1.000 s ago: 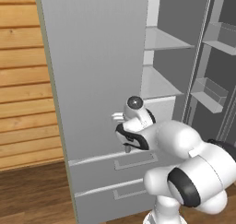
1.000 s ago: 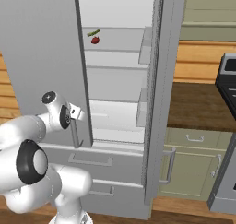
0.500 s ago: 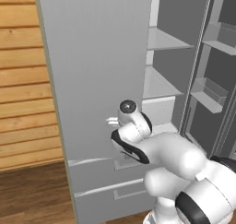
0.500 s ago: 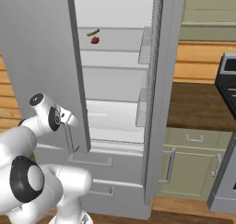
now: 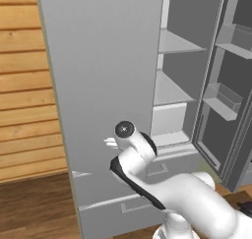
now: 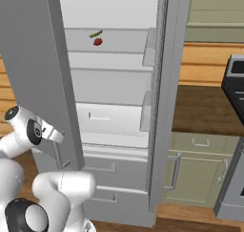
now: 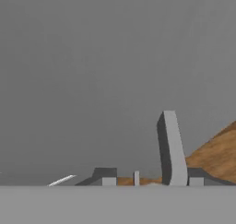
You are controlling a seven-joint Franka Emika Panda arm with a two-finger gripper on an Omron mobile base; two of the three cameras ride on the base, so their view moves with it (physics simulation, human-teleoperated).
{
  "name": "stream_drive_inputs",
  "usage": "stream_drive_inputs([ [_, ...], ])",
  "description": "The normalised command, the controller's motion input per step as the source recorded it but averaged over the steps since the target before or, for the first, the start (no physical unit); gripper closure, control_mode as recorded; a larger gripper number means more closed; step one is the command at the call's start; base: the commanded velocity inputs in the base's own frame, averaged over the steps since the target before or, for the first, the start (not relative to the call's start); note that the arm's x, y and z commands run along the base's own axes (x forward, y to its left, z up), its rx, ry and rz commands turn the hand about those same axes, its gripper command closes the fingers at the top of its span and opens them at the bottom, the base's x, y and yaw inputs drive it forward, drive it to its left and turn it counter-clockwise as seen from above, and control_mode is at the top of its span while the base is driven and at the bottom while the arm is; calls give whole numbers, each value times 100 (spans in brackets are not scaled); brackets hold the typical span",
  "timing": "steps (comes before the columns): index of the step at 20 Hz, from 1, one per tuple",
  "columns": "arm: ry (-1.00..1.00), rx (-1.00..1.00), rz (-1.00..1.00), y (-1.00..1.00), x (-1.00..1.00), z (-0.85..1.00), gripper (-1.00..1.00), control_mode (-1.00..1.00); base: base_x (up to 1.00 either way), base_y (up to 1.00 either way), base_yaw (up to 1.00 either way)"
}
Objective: Take the strawberry from the fridge and place it on top of the pancake, located on the dining counter.
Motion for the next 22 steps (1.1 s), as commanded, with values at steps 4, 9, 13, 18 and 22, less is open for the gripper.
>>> stream_drive_inputs([
  [4, 1, 0, -7, 81, -35, -10, 100, -100, 0, 0, 0],
  [9, 5, 0, -8, 87, -31, -9, 100, -100, 0, 0, 0],
  [13, 4, 0, -9, 92, -43, -11, 100, -100, 0, 0, 0],
  [18, 2, 0, -5, 86, -39, -18, -100, -100, 0, 0, 0],
  [22, -2, -1, -7, 49, -31, 6, -100, -100, 0, 0, 0],
])
